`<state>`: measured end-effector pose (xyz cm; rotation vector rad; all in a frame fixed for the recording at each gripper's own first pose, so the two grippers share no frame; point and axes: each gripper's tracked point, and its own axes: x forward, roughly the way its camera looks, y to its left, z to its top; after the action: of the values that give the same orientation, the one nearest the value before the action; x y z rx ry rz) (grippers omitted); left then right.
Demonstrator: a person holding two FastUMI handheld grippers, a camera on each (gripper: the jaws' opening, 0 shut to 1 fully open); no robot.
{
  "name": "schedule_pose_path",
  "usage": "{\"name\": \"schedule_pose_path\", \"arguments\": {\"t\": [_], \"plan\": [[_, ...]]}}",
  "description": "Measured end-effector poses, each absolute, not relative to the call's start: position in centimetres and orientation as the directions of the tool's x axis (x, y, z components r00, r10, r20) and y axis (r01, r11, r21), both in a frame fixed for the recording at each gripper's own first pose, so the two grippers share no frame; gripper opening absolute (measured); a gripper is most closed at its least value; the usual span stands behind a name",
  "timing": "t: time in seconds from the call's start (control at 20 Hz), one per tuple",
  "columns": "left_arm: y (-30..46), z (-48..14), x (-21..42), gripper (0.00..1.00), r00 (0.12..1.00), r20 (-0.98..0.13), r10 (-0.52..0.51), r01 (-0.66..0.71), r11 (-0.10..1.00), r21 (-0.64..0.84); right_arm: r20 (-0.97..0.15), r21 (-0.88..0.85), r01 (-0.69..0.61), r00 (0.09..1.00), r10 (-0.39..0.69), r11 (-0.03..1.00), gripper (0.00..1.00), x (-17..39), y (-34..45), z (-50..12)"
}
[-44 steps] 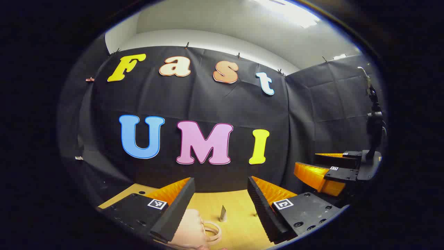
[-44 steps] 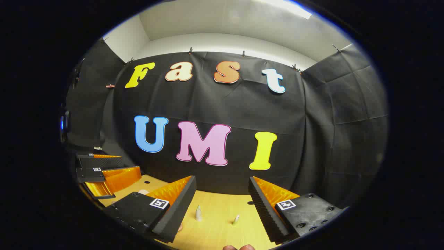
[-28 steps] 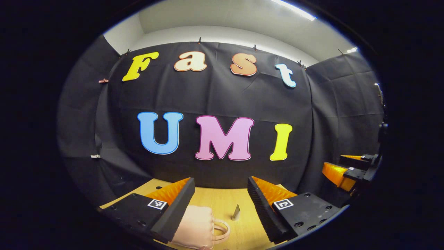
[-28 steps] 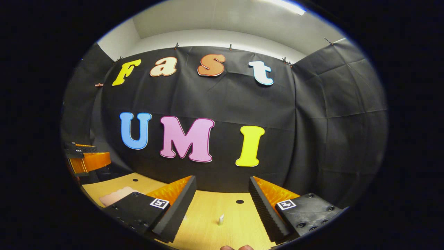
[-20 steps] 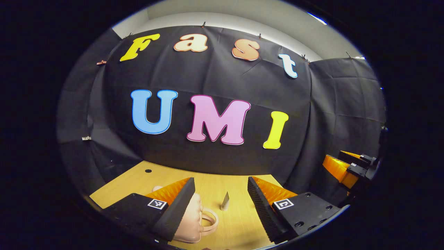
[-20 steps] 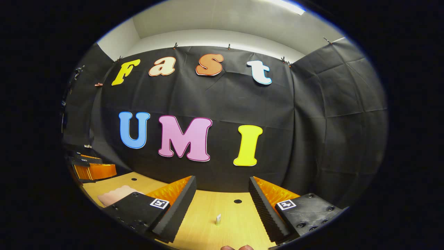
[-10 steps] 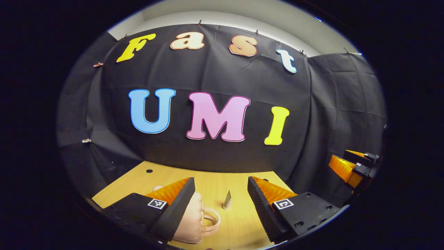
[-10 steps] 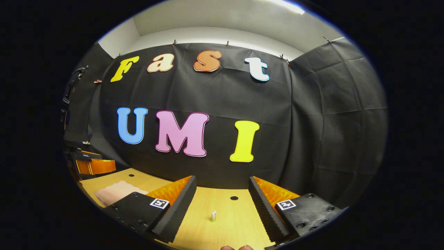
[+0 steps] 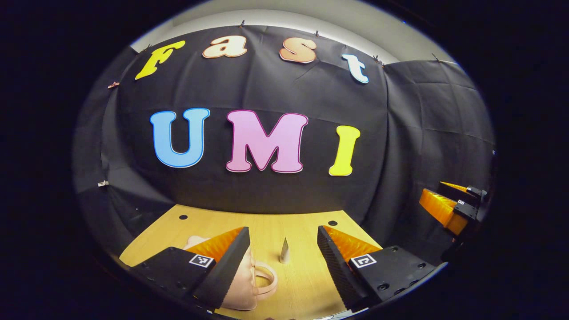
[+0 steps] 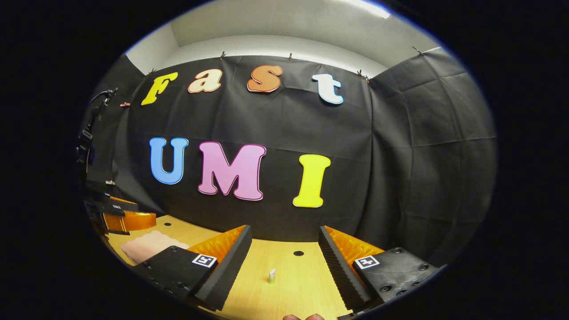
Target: First open the suitcase, pack the skin care products into it, and then close the suitcase.
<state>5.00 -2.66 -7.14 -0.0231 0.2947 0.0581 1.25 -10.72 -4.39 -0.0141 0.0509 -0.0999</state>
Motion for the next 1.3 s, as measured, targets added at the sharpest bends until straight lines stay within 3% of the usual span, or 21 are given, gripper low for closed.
{"name": "schedule_pose_path", "arguments": {"t": [0.3, 0.55, 0.7, 0.95, 1.3], "plan": [[-4.1, -6.1, 4.9, 0.96, 0.970, -0.239, 0.041, -0.035, 0.999, 0.031, -0.055, -0.009, 0.109, 0.992, -0.110, 0.994, 0.96, 1.4, -11.6, -4.5], [-3.6, -7.1, 4.6, 0.96, 0.964, -0.261, 0.044, -0.041, 0.999, 0.016, -0.058, -0.015, 0.092, 0.994, -0.093, 0.996, 0.96, 1.6, -11.0, -4.7], [-4.0, -11.8, 5.5, 0.96, 0.920, -0.391, -0.014, -0.004, 0.999, -0.045, -0.065, -0.010, 0.080, 0.995, -0.081, 0.997, 0.94, 1.7, -10.7, -5.1], [-3.5, -23.2, 6.9, 0.96, 0.734, -0.678, -0.048, -0.023, 0.995, -0.096, -0.091, 0.018, 0.084, 0.992, -0.082, 0.996, 0.96, 1.0, -11.6, -6.6], [-1.9, -34.5, 9.2, 0.95, 0.503, -0.864, 0.016, -0.160, 0.984, -0.075, -0.196, 0.004, 0.116, 0.974, -0.113, 0.993, 0.96, -0.2, -17.0, -11.4]]}}
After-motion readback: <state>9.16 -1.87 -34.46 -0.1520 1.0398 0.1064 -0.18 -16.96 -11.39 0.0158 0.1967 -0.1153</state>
